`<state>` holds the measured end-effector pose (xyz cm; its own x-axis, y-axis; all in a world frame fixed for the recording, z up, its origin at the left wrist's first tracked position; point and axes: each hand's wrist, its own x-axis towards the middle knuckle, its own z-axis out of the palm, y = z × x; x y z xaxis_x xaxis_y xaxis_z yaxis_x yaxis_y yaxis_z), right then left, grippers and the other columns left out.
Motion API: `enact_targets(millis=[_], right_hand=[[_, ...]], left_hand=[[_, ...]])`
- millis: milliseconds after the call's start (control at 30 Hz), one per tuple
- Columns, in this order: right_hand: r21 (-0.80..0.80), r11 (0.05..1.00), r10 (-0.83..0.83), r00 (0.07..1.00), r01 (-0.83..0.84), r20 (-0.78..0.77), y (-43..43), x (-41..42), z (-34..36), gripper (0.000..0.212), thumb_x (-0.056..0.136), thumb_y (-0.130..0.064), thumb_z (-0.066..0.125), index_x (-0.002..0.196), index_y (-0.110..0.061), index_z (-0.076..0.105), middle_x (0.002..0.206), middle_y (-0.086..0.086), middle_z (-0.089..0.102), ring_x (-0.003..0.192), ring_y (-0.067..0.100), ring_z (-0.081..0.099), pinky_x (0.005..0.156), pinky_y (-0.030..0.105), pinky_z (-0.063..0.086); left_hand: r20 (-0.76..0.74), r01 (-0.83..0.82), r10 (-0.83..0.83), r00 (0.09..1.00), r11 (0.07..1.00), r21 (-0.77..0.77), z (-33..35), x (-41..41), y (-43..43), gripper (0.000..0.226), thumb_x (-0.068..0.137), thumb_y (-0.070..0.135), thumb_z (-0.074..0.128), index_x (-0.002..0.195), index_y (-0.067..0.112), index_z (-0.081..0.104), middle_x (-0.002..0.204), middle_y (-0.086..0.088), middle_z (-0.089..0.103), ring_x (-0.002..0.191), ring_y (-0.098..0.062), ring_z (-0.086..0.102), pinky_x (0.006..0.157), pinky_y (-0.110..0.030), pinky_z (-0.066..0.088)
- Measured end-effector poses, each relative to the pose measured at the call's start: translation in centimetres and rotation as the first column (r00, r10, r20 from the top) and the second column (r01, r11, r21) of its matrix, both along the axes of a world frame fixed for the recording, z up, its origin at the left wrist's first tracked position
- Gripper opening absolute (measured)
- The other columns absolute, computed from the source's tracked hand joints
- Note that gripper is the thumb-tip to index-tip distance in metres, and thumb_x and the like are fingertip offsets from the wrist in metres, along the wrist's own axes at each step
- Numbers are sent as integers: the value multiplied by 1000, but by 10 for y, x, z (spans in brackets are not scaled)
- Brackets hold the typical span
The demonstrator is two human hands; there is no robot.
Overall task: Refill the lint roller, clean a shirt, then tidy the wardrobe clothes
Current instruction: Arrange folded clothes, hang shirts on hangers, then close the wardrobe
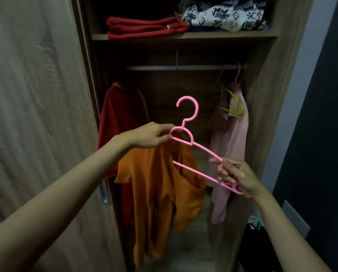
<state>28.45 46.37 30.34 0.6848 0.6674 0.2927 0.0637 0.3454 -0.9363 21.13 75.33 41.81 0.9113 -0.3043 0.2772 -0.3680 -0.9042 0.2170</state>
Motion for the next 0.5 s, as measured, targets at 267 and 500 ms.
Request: enact_targets(millis=[267,500], right_hand=[[80,663,-602,467,744,647,-10,-5,41,18,83,-14,70,100,-19,70,88,-5,68,81,2,60,78,31,49],[351,726,-538,170,592,825,48,-79,14,21,91,-20,59,106,-6,65,105,4,61,102,2,53,92,15,42]], left_hand=[[198,-6,40,979,985,-173,2,-5,-13,20,99,26,48,103,17,66,90,6,67,84,-2,63,74,-20,50],[346,21,60,936,974,-225,17,-14,-37,20,99,25,50,100,14,67,86,2,68,79,-8,64,71,-24,48]])
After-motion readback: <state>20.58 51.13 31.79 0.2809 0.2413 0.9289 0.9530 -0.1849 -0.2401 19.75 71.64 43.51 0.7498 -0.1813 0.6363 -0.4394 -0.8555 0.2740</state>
